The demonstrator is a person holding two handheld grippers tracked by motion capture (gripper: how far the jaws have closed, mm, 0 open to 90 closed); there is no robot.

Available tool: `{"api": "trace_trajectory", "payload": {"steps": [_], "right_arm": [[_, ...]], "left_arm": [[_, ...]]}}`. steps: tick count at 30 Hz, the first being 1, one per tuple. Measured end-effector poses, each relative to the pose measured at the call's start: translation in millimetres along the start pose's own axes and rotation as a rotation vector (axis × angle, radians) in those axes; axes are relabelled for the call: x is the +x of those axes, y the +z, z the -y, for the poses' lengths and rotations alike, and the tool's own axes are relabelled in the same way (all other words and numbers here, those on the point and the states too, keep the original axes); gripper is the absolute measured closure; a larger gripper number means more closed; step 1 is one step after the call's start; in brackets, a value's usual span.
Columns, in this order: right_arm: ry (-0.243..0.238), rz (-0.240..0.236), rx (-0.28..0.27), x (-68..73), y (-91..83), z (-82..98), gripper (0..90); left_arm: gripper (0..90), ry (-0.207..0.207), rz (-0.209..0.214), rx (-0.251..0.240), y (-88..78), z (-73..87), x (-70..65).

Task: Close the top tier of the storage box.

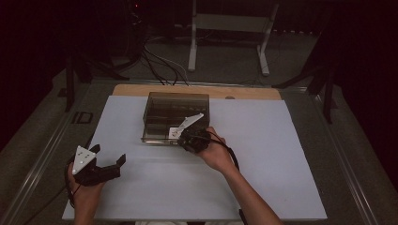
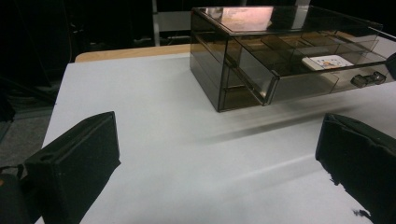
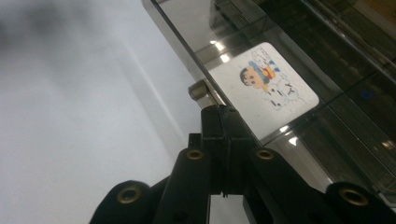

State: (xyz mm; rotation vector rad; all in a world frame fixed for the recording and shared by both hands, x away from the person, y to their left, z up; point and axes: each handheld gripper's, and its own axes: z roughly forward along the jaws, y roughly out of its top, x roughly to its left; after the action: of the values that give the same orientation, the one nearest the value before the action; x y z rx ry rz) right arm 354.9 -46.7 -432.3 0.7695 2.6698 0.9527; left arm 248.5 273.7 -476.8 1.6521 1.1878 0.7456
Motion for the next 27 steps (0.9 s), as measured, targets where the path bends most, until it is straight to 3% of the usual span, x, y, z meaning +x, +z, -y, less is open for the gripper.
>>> {"api": "trace_trajectory", "payload": {"steps": [27], "right_arm": [[0.029, 0.028, -0.050, -0.4, 4.6, -4.5, 90.0]], "left_arm": [[1.2, -0.004, -0.004, -0.003, -1.3, 0.0, 0.3]]}}
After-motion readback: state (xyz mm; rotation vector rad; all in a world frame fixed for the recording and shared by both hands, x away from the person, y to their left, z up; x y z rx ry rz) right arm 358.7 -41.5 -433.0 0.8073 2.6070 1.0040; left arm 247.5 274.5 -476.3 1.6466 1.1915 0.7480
